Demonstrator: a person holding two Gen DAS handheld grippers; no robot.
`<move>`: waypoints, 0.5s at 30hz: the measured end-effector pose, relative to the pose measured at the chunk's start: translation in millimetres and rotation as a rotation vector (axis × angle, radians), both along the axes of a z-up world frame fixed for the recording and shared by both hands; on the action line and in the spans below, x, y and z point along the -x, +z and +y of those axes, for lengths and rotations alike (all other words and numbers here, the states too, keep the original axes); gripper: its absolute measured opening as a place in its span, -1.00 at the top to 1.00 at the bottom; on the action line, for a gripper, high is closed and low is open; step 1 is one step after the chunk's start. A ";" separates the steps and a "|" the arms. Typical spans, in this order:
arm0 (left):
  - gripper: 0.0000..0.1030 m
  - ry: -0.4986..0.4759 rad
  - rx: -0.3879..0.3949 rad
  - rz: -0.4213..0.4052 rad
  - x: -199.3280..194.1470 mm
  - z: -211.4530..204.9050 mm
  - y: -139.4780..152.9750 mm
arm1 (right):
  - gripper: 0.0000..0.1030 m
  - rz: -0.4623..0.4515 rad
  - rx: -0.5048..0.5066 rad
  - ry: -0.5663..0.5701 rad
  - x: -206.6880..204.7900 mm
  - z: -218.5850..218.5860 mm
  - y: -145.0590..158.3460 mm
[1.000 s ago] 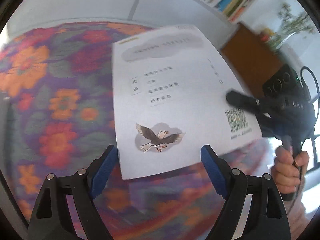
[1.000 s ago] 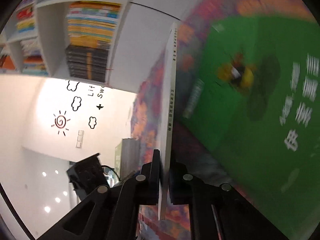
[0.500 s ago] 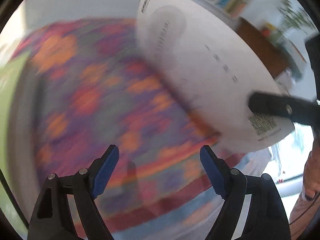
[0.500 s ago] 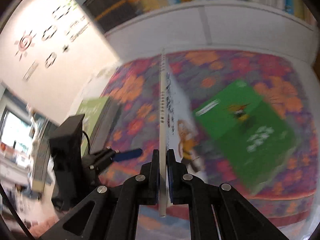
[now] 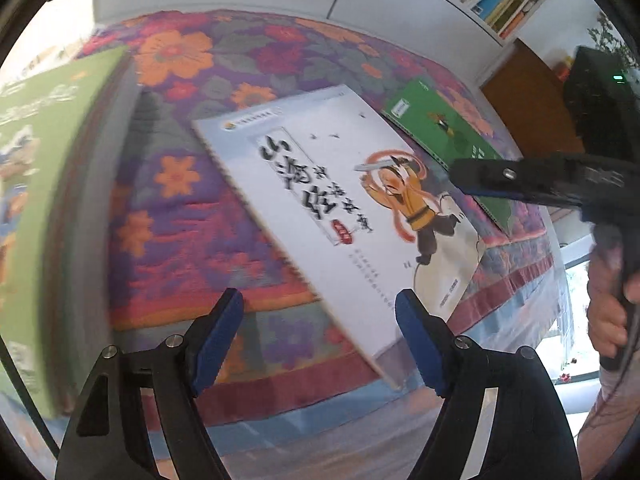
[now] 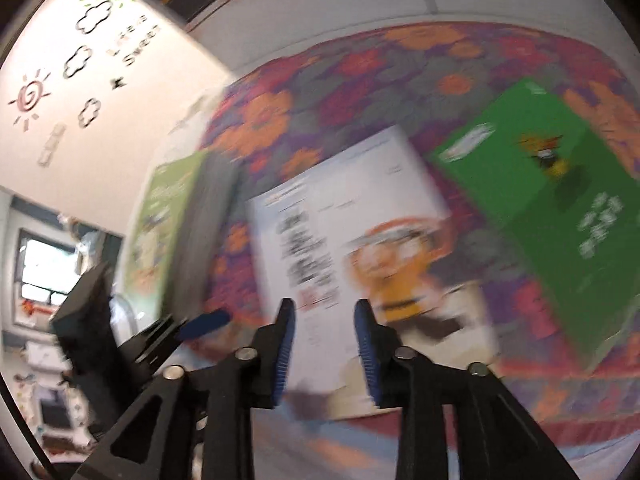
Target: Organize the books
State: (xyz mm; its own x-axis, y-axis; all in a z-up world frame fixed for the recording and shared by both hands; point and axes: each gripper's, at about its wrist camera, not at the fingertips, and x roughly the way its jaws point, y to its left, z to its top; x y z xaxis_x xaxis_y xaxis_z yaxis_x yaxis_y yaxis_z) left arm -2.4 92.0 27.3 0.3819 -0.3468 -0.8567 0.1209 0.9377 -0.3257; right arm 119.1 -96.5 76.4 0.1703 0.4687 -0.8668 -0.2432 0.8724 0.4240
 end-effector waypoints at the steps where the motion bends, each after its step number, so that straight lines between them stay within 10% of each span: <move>1: -0.49 0.006 -0.006 0.008 0.3 -5.6 -3.2 | 0.28 0.003 0.012 -0.019 -6.2 -8.5 -6.0; 15: -0.51 -0.036 -0.021 0.010 -2.8 -23.8 -8.4 | 0.08 0.046 -0.013 -0.014 7.1 -25.1 -46.1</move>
State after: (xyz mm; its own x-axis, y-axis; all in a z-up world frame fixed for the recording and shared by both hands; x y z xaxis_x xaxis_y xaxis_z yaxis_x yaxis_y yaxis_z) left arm 0.4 68.2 18.9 0.3612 -0.3420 -0.8675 0.1512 0.9395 -0.3074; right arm 112.0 -121.6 30.3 0.1373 0.4778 -0.8676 -0.2115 0.8699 0.4456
